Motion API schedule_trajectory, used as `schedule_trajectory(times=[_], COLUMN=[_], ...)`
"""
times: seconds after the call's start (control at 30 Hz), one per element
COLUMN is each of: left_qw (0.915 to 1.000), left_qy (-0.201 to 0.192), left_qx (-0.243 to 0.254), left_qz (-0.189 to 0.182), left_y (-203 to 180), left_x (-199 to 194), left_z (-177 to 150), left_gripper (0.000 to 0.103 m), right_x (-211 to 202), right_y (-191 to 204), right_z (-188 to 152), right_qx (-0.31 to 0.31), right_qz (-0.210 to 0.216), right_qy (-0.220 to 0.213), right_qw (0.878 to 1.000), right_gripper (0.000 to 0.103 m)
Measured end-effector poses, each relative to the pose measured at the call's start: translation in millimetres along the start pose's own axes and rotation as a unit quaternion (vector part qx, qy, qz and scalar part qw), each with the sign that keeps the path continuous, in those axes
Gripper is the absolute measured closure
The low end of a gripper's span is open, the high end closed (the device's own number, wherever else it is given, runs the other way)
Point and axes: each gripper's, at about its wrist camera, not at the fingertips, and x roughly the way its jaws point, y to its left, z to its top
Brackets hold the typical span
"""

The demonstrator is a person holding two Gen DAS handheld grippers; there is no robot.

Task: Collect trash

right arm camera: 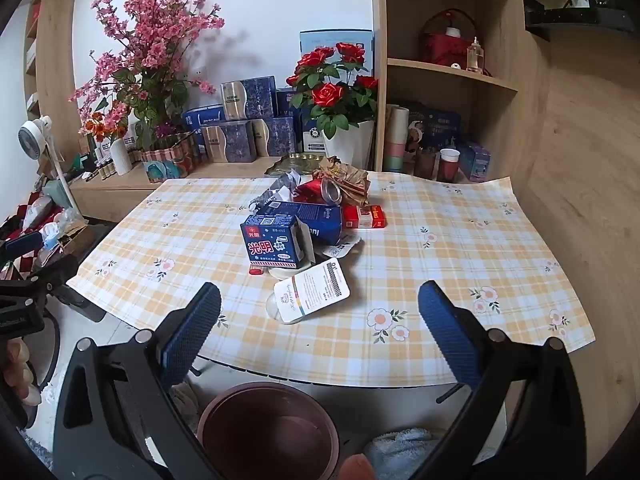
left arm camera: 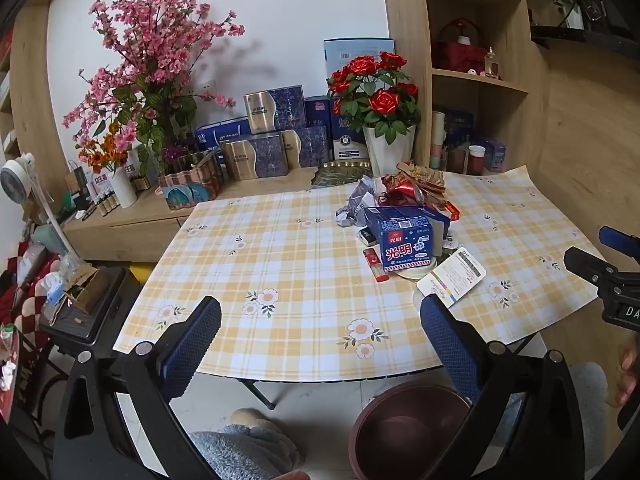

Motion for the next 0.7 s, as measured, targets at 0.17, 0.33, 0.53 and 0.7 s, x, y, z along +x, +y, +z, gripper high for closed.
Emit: schedule_trajectory(times=[0.17, 0.33, 0.53, 0.7], left_qw=[1.0000, 1.0000, 1.0000, 1.0000], left_qy=[0.001, -0.001, -0.002, -0.003], left_qx=[0.000, 0.000, 0.000, 0.000], left_qz=[-0.001, 0.000, 0.000, 0.000], left_y=[0.1, 0.1, 0.3, 0.2], left_x=[0.1, 0.1, 0.7, 0.0], left_z=[0.2, 0.0, 0.2, -0.1], left_gripper=[0.005, 0.005, 0.005, 0.005], right_x=[-0.8, -0.8, -0.1, -0.4], right_y=[0.7, 0.9, 0.6, 0.6], right_z=[-0.1, 0.0, 0.4, 0.4], right_qx=[-0.002, -0.003, -0.002, -0.003], right_qz=[-0.001, -0.001, -0.001, -0.001], right_qy=[-0.003, -0.003, -0.004, -0.005], right_qw=[1.000, 1.000, 1.000, 1.000], right_gripper=[0.006, 0.006, 0.006, 0.006])
